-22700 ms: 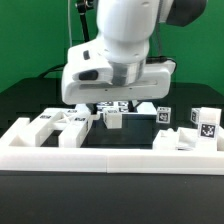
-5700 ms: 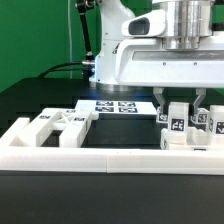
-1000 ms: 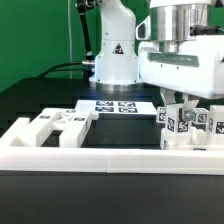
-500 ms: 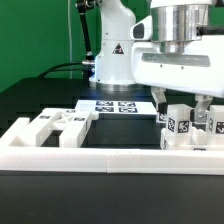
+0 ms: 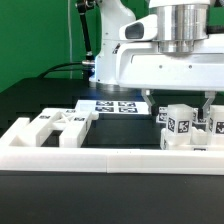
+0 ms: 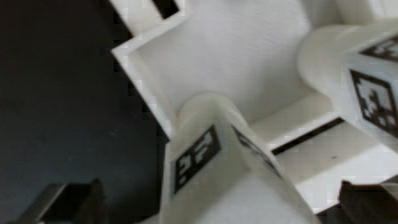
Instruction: Assemble chair
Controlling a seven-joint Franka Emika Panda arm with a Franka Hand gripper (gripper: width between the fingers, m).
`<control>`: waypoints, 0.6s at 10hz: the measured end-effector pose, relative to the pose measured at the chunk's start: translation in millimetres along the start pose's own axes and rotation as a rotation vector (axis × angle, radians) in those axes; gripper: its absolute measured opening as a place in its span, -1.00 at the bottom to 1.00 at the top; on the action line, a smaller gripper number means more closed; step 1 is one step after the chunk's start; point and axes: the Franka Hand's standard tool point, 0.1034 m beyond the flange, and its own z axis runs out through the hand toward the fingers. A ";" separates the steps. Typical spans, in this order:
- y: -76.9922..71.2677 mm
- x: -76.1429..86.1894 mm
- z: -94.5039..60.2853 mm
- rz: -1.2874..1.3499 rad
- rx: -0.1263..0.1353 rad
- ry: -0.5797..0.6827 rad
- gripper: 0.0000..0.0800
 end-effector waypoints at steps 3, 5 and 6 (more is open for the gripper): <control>-2.1 -1.4 0.3 -0.169 -0.003 -0.001 0.62; 1.4 0.8 0.1 -0.321 -0.004 0.000 0.62; 2.1 1.0 0.4 -0.381 -0.006 0.000 0.62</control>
Offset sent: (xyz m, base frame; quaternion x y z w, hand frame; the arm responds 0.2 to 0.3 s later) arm -0.0019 0.0024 0.0006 0.0053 -0.0014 -0.2098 0.9777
